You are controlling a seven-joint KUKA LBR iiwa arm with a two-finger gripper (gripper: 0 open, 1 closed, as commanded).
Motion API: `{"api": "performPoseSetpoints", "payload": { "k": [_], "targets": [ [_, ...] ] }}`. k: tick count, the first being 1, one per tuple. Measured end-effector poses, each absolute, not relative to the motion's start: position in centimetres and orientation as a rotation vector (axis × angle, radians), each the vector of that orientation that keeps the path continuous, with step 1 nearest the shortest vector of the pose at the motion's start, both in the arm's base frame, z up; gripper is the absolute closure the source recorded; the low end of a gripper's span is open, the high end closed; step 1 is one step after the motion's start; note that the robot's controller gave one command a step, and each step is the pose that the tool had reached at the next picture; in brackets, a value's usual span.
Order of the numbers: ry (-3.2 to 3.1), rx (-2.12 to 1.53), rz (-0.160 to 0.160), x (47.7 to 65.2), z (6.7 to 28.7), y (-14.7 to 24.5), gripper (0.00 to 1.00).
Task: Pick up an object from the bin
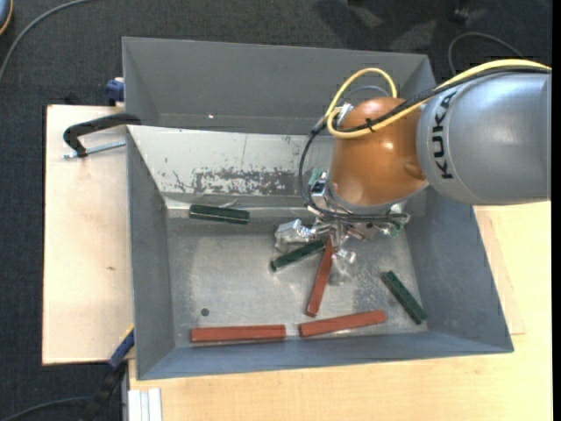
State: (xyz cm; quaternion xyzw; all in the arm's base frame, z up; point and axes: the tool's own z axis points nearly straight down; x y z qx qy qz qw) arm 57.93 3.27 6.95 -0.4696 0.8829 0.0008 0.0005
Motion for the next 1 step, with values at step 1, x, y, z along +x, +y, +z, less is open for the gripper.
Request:
{"api": "performPoseSetpoints", "payload": {
  "k": [1],
  "targets": [
    [2.690,-1.622,0.000,56.14,7.08,0.88,0.00]
  ]
}}
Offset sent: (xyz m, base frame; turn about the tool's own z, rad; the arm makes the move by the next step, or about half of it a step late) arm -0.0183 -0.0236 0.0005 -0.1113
